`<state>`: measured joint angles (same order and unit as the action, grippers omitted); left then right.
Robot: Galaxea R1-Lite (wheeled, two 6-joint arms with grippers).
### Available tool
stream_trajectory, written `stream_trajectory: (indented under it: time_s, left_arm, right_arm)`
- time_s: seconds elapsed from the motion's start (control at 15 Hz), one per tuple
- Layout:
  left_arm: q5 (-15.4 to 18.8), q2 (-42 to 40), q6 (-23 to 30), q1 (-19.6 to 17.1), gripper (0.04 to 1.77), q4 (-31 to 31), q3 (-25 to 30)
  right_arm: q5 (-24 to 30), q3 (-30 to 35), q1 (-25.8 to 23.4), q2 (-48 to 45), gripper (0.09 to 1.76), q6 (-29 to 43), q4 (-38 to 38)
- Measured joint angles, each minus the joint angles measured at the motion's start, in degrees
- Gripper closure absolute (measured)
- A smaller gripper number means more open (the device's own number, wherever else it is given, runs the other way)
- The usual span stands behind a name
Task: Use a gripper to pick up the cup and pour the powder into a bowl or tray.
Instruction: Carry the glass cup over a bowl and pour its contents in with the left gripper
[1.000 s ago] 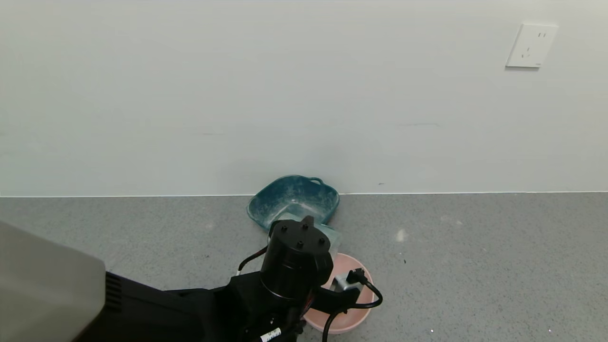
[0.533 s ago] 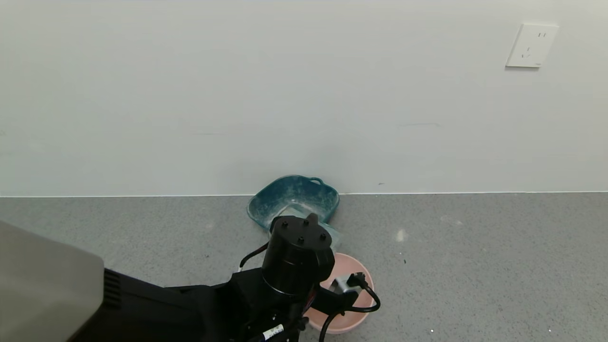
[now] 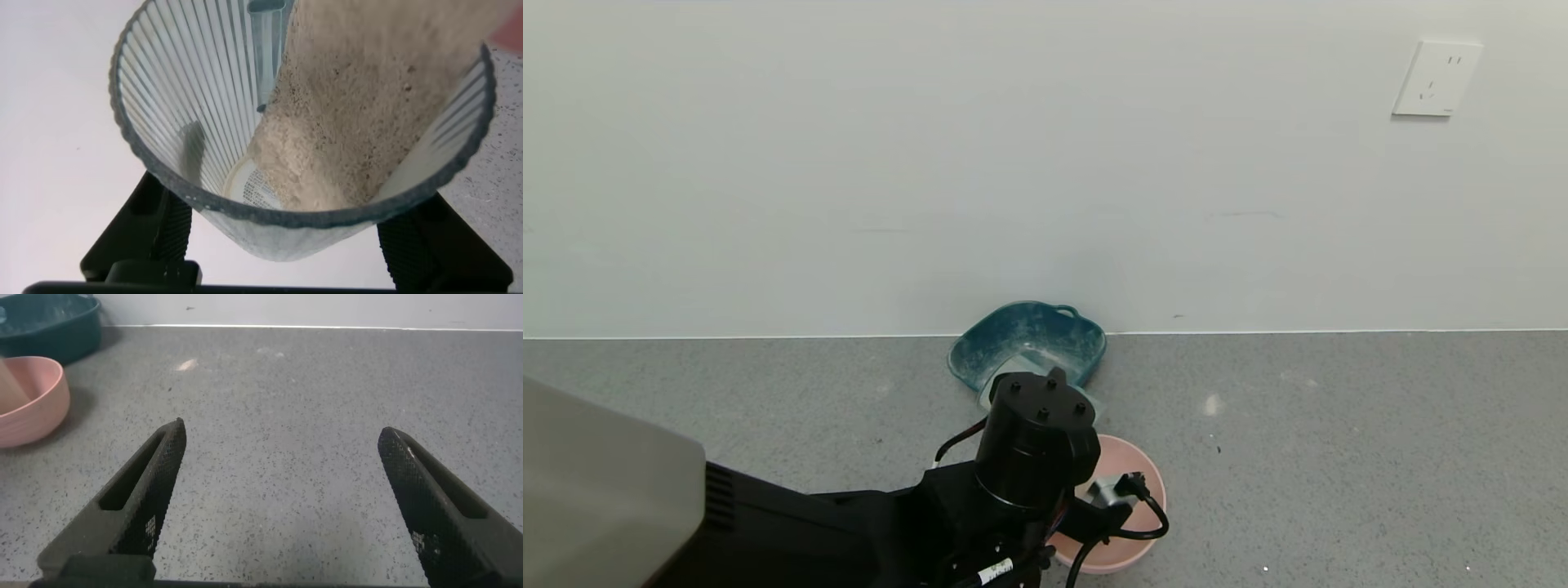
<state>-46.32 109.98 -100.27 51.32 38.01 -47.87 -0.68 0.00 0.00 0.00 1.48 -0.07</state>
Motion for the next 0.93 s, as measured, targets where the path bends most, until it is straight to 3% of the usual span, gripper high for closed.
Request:
stream_trajectory:
  time_s: [0.93]
  left_arm:
    - [-0.3,1.1,-0.8,0.4,0.52,0.2,-0.4]
  right_arm:
    - [0.0,0.0,0.0,0.0,0.14,0.0,0.0]
